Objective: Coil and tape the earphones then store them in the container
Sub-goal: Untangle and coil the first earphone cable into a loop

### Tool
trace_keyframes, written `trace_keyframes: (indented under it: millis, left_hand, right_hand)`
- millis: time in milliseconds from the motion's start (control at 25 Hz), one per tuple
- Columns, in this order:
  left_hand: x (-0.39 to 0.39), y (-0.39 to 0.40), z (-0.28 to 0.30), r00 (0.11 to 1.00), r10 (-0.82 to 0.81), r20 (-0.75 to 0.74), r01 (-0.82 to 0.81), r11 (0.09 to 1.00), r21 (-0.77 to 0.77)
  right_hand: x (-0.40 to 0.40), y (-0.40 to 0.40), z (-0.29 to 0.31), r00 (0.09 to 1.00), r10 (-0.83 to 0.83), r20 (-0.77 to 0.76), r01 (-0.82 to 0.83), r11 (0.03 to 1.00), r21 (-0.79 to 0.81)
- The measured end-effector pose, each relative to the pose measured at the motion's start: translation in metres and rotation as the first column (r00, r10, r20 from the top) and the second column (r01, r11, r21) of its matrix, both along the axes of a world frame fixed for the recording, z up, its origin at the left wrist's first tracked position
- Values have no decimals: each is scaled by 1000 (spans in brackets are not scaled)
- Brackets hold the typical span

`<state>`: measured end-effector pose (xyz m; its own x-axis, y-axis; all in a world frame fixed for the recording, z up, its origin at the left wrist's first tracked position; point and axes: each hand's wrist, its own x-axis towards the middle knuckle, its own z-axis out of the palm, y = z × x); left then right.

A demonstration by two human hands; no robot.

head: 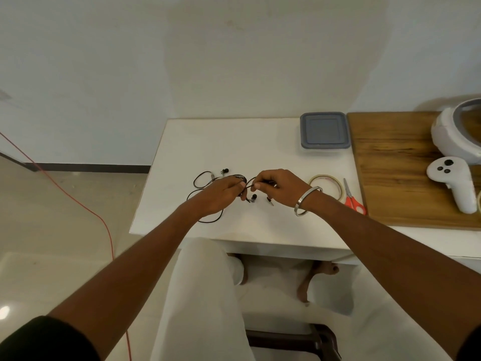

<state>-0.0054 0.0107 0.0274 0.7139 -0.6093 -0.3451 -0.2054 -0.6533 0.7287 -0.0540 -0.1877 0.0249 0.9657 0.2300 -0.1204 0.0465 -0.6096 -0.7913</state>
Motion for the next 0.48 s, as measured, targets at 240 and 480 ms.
trace_keyframes:
  millis: [240, 480]
  left_hand:
    - [-6, -2, 16, 902, -4, -433, -41, 995, -95]
    - [-7, -5, 22, 684, 58, -727, -274, 944, -183]
  right_hand:
    - [5, 0, -12, 983, 50, 176, -32, 994, -103]
    - [4, 3, -15, 972, -5, 235, 50, 981, -189]
